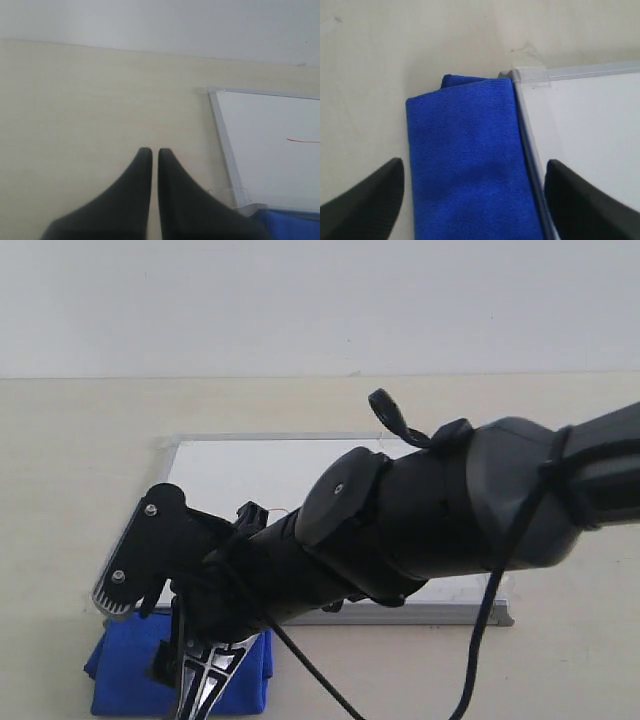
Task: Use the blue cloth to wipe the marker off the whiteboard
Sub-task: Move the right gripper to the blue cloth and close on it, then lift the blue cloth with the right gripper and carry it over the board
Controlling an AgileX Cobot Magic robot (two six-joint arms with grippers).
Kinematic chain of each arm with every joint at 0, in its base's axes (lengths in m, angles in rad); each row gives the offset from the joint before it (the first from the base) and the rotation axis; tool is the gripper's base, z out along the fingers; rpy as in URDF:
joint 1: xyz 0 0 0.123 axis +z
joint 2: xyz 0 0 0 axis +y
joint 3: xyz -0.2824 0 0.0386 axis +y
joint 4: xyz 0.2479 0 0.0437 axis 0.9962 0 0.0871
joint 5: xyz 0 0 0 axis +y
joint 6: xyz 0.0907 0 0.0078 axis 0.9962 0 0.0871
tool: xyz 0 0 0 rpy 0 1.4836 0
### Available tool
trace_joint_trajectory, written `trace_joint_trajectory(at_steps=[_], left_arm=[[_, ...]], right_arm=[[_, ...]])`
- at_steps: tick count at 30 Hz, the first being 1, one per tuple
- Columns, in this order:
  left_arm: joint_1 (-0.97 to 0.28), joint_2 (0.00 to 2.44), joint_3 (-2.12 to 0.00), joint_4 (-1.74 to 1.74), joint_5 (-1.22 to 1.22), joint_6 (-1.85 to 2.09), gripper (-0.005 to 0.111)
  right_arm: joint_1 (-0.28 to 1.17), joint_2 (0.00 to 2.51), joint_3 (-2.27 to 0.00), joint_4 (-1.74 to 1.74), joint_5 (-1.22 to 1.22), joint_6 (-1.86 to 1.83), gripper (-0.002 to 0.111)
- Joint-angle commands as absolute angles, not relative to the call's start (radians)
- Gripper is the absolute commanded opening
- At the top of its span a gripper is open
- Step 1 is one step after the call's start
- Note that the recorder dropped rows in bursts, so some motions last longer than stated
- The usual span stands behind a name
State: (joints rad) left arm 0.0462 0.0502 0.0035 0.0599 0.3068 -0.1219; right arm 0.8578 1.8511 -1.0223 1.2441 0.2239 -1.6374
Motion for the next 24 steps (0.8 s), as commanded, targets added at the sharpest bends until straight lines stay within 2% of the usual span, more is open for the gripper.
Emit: trace_joint_trajectory(at_steps=[1,24], left_arm=[[0.048,0.046,0.0,0.053,0.292,-0.118,0.004],[0.048,0.046,0.0,0.053,0.292,-0.118,0.004]], right_arm=[[0.858,1.888,-1.05,1.246,0.266,-1.608,0.088],[0.859,2.019,-1.05,1.246,0.205,-1.762,0.089]])
